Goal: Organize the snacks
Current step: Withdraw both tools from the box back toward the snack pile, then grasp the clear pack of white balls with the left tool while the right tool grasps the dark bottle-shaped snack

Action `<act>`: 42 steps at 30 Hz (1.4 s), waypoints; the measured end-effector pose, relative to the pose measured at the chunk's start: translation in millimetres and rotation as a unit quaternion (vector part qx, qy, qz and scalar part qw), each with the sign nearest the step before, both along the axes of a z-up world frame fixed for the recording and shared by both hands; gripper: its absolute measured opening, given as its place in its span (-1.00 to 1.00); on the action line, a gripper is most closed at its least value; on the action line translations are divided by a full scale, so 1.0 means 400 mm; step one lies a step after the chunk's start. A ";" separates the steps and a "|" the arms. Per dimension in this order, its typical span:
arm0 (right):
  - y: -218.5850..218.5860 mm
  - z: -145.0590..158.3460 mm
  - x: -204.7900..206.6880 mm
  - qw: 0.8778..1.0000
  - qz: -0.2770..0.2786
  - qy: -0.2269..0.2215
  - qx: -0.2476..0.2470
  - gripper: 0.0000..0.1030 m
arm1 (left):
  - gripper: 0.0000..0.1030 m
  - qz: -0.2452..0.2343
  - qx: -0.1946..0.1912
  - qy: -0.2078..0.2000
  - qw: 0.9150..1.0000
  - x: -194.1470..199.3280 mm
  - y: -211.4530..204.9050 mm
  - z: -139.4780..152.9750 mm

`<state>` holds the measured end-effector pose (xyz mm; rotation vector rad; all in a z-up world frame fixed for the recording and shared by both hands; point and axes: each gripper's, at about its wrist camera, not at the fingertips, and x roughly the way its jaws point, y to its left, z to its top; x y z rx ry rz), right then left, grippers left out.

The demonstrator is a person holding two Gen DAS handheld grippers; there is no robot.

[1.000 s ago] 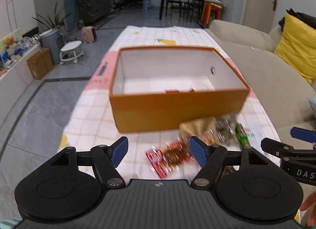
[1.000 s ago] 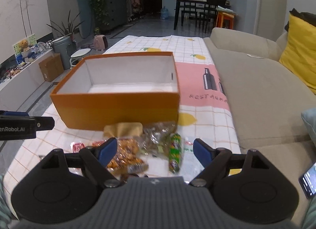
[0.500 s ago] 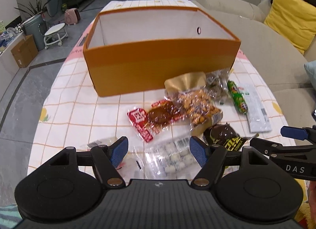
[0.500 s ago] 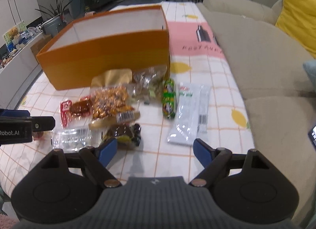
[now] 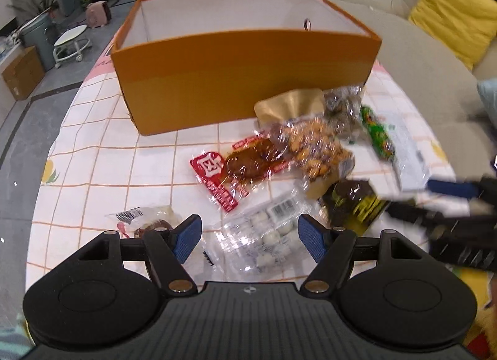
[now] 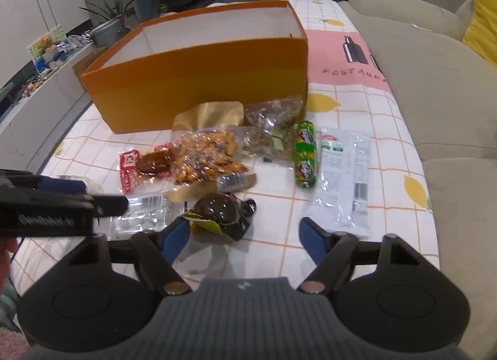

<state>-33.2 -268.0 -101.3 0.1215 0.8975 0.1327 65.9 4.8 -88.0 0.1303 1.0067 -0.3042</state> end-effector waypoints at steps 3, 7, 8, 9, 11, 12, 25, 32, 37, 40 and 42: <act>-0.017 0.020 -0.005 0.999 -0.027 -0.023 -0.001 0.36 | 0.61 -0.013 0.004 0.012 1.000 0.002 0.001 -0.016; -0.033 0.027 0.008 0.999 -0.035 -0.021 0.028 0.31 | 0.61 -0.035 0.007 0.028 0.999 0.005 -0.010 -0.037; -0.029 0.025 0.010 0.999 -0.029 -0.018 0.033 0.19 | 0.60 -0.040 0.011 0.032 0.999 0.006 -0.014 -0.042; -0.024 0.022 0.009 0.999 -0.022 -0.015 0.031 0.07 | 0.55 -0.044 0.013 0.037 0.998 0.005 -0.017 -0.048; -0.006 0.013 0.006 1.000 -0.005 -0.005 0.019 -0.18 | 0.55 -0.046 0.013 0.046 0.998 0.004 -0.021 -0.052; -0.001 0.008 0.004 1.000 0.002 -0.001 0.016 -0.34 | 0.55 -0.048 0.010 0.049 0.998 0.002 -0.022 -0.053; -0.032 -0.034 -0.002 0.996 -0.021 0.085 -0.012 -0.84 | 0.54 -0.076 -0.039 0.092 0.992 -0.023 -0.028 -0.035; -0.056 0.045 0.001 0.999 -0.045 0.016 0.003 -0.39 | 0.59 -0.112 0.003 0.039 0.993 -0.027 -0.059 -0.026; -0.040 0.058 0.046 0.999 -0.025 0.007 0.025 -0.37 | 0.64 -0.148 0.033 0.023 0.988 -0.013 -0.091 -0.042; -0.034 0.064 0.073 0.999 -0.024 0.002 0.032 -0.35 | 0.64 -0.163 0.041 0.021 0.986 -0.014 -0.098 -0.050; -0.039 0.075 0.081 0.999 -0.031 -0.005 0.036 -0.35 | 0.64 -0.165 0.039 0.023 0.985 -0.016 -0.098 -0.055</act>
